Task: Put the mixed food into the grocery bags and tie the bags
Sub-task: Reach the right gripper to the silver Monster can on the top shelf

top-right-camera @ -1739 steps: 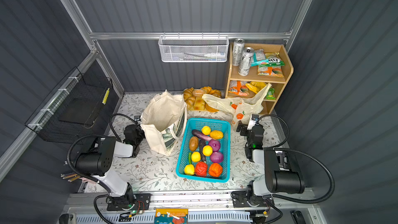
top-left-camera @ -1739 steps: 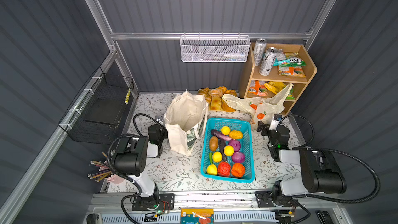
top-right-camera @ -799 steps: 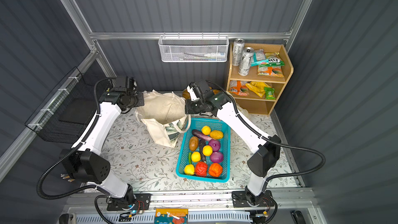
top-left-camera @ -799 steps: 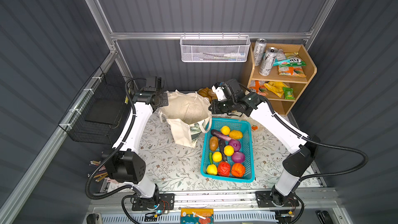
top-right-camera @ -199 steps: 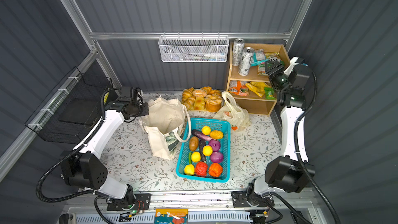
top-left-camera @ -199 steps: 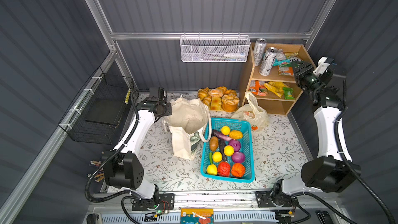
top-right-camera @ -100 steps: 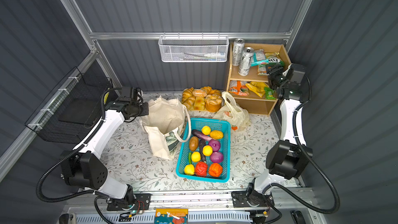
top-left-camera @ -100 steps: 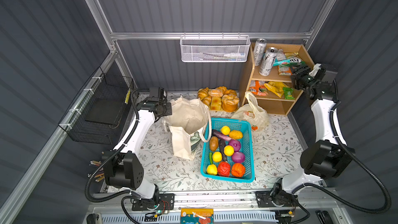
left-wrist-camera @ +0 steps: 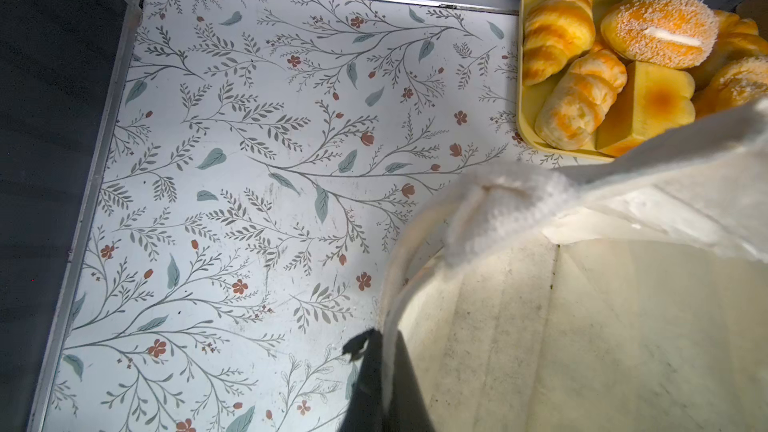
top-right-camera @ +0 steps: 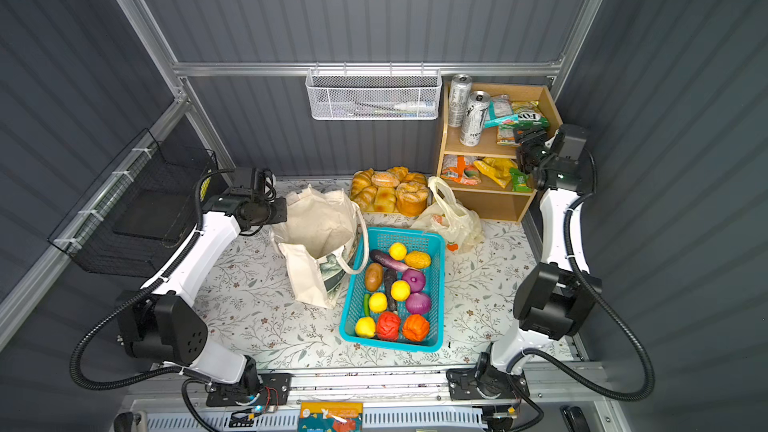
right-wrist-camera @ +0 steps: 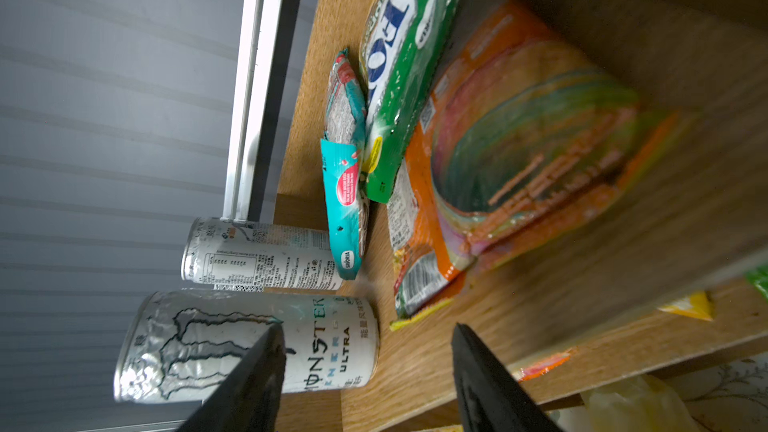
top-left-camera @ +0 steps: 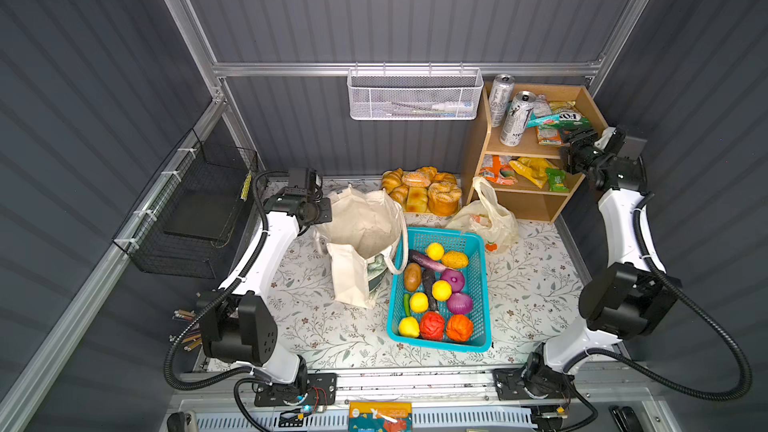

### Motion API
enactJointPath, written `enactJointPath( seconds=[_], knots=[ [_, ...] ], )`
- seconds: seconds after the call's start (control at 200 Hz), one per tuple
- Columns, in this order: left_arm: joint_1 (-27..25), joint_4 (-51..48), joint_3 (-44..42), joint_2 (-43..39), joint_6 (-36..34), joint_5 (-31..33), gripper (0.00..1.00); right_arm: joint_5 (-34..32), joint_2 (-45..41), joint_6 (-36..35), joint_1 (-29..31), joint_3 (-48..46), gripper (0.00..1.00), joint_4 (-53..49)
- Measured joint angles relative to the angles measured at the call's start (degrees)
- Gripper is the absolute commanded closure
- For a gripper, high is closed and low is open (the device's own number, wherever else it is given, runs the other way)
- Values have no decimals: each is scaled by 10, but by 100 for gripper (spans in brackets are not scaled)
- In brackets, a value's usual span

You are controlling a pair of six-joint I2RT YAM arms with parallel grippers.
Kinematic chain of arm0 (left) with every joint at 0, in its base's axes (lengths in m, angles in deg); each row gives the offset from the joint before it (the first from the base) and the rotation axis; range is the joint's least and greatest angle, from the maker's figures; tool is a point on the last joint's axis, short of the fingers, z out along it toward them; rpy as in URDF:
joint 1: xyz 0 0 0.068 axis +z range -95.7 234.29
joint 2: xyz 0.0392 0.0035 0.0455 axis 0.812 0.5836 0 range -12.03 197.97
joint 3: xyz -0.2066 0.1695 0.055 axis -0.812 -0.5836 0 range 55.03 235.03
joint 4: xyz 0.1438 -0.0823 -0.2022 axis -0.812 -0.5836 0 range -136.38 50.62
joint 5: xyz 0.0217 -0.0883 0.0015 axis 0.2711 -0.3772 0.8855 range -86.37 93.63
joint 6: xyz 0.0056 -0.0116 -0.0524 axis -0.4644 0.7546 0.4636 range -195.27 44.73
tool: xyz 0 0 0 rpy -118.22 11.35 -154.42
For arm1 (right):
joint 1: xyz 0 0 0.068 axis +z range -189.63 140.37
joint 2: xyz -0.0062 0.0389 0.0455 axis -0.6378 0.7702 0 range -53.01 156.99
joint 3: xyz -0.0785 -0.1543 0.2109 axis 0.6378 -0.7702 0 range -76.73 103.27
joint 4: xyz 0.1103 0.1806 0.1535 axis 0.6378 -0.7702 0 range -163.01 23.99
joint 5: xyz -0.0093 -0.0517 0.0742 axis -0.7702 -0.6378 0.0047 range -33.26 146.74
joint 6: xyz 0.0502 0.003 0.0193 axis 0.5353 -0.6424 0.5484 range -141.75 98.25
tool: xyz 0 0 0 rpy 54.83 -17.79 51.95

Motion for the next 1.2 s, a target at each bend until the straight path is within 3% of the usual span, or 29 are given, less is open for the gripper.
enactJointPath(
  seconds=[0.27, 0.535, 1.041, 1.201],
  knots=[
    [0, 11, -15, 0, 0, 0, 100, 2, 42, -1, 1, 58, 38, -16],
    [0, 11, -15, 0, 2, 0, 100, 4, 64, 3, 1, 86, 53, -16],
    [0, 11, -15, 0, 4, 0, 100, 41, 21, 16, 7, 7, 40, -2],
    [0, 11, -15, 0, 4, 0, 100, 42, 10, -59, 38, 26, 30, -37]
  ],
)
